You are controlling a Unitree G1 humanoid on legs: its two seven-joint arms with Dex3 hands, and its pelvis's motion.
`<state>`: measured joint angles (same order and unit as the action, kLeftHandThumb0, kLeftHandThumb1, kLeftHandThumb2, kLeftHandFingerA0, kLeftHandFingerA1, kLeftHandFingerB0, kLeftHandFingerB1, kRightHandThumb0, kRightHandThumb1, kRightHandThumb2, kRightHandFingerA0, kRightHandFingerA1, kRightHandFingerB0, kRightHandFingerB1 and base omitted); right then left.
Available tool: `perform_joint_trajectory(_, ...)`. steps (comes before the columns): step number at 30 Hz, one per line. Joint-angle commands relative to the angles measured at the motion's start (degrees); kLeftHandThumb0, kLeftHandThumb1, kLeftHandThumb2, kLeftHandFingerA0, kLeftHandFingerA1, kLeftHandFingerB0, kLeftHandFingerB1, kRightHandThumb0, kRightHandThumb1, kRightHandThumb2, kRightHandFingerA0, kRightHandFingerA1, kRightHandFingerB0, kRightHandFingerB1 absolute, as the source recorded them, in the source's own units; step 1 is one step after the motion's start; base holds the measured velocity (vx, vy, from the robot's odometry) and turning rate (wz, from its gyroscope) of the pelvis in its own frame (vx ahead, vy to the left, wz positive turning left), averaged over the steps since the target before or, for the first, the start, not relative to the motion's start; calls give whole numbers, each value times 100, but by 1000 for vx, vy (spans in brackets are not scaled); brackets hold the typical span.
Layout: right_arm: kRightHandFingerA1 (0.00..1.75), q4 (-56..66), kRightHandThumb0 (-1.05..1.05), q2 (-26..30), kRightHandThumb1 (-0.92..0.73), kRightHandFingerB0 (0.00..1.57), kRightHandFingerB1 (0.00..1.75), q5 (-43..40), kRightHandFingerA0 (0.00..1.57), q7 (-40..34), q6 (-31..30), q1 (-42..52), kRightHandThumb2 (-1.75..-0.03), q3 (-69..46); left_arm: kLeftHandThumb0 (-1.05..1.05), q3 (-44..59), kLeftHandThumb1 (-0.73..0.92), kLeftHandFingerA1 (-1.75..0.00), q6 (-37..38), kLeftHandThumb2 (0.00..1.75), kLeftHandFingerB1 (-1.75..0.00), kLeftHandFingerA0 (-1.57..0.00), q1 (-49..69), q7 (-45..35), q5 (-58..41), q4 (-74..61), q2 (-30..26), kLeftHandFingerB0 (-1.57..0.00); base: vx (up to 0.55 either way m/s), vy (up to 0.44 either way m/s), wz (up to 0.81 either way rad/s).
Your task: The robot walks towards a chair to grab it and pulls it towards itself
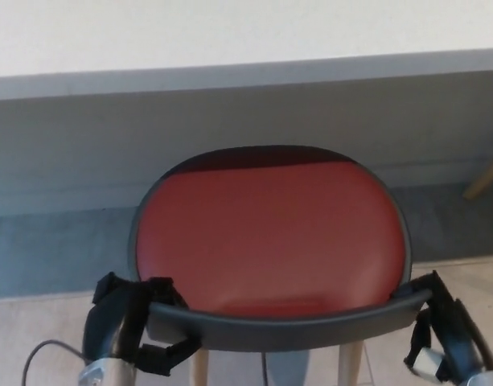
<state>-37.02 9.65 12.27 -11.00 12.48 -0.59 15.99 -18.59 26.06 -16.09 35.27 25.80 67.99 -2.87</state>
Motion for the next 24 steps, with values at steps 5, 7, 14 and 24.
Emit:
perform_joint_trajectory(5, 144, 1331, -15, -928, -92, 137, 142, -804, 142, 615, 1036, 1494, -150, 351, -12, 547, 49, -168, 933, 127, -166, -157, 397, 394, -274, -321, -189, -156, 0, 0, 0)
perform_joint_trajectory(7, 145, 1536, -16, -925, -92, 139, 143, -953, 144, 732, 1016, 1725, -150, 352, -11, 620, 49, -169, 1023, 128, -167, -157, 558, 426, -274, -482, -229, -156, 0, 0, 0)
perform_joint_trajectory(14, 175, 2285, -26, -651, -87, 107, 175, -1059, 132, 847, 1182, 2343, -136, 438, -16, 948, 47, -166, 1396, 135, -165, -157, 1517, 378, -451, -1423, -199, -156, 0, 0, 0)
perform_joint_trajectory(24, 143, 2848, -15, -451, -92, 135, 140, -1211, 142, 972, 1325, 2878, -148, 507, -23, 748, 47, -161, 1954, 129, -156, -157, 3317, 205, -481, -3120, 82, -155, 0, 0, 0)
